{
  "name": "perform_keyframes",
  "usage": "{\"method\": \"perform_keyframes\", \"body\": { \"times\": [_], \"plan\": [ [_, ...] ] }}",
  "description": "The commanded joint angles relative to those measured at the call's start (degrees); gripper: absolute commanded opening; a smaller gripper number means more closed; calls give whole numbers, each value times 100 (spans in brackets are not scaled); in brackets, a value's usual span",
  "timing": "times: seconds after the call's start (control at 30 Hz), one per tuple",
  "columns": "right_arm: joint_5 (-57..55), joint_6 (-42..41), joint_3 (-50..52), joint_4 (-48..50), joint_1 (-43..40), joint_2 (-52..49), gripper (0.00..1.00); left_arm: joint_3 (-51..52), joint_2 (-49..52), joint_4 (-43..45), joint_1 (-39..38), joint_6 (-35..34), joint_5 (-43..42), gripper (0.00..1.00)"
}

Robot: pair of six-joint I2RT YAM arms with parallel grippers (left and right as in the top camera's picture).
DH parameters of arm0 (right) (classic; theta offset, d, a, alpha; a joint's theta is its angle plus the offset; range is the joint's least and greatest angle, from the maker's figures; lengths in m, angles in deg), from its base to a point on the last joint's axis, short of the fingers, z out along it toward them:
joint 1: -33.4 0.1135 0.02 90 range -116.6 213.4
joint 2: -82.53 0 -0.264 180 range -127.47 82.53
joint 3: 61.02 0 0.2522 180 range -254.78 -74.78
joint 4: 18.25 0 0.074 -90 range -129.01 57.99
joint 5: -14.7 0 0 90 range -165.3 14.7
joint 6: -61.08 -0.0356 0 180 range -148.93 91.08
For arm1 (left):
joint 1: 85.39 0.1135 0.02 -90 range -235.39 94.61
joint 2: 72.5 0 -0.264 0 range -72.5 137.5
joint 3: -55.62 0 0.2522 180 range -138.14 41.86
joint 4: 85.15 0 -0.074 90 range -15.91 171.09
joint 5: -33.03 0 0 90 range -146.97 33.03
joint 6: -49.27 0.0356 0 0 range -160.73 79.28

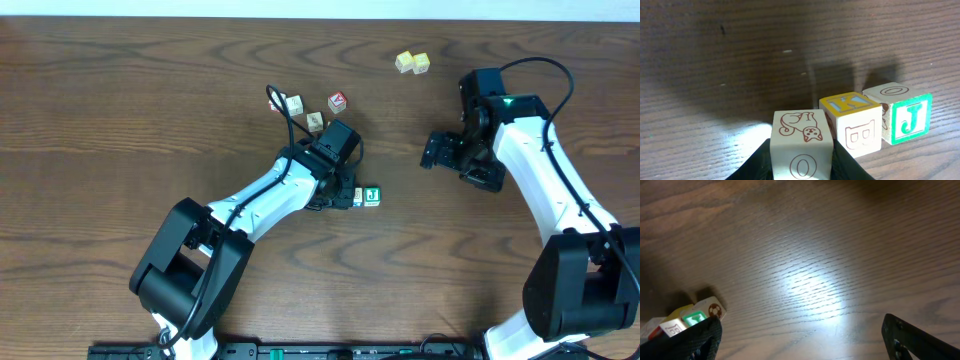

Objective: Lift 3 blocks
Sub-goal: 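Set the cat block down beside the K block with the left gripper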

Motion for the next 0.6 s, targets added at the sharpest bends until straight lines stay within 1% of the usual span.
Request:
{"method": "perform_keyframes", "body": {
  "times": [0.0,0.1,0.5,0.57],
  "plan": [
    [20,81,-20,-7,164,-37,99,-79,55,17,9,315,44,29],
    [17,81,-20,0,249,-37,99,-79,55,13,9,446,35,29],
    [17,81,-20,-4,308,-37,99,-55,107,44,9,437,164,30],
    [20,79,-20,-7,310,-37,99,-55,107,68,9,437,164,36]
  ]
}}
